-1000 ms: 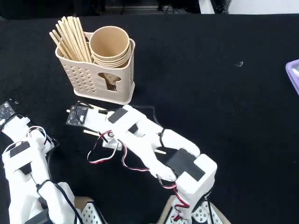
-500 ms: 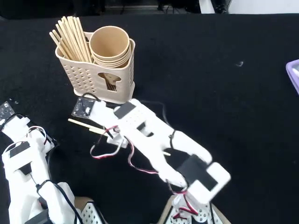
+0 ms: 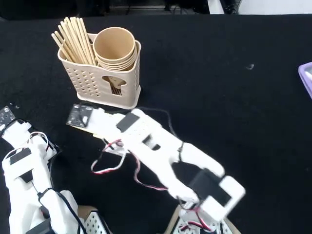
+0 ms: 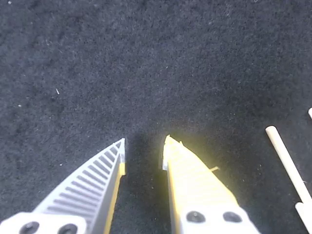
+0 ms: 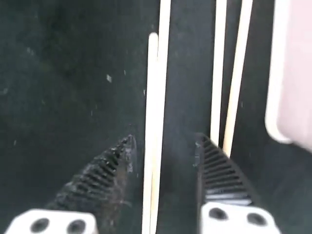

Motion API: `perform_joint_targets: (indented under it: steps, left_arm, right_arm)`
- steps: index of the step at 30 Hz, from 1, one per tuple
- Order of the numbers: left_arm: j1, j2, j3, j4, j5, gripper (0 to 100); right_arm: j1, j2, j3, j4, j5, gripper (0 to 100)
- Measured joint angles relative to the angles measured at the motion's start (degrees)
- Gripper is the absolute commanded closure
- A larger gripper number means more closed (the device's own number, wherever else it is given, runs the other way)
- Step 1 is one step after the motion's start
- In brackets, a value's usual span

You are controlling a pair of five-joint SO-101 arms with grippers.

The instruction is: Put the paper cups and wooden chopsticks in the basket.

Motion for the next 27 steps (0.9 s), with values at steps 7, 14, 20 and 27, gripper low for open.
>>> perform_joint_targets:
  steps: [7,14,20,27]
  left_arm:
    - [0.00,0.00,0.00,0.00,0.00,87]
    - [0.00,0.00,0.00,0.00,0.00,87]
    - [0.00,0.00,0.00,0.00,0.00,87]
    - [0.00,0.00,0.00,0.00,0.00,87]
  right_arm:
    - [-0.88,13.89,-10.90,0.00,0.00,80.4]
    - [-0.88,18.20,-13.01,0.00,0.00,85.8]
    - [-0.62,19.60,-16.53,5.27,4.31,98.5]
    - [-0.62,13.19,-15.21,12.31,5.19,98.8]
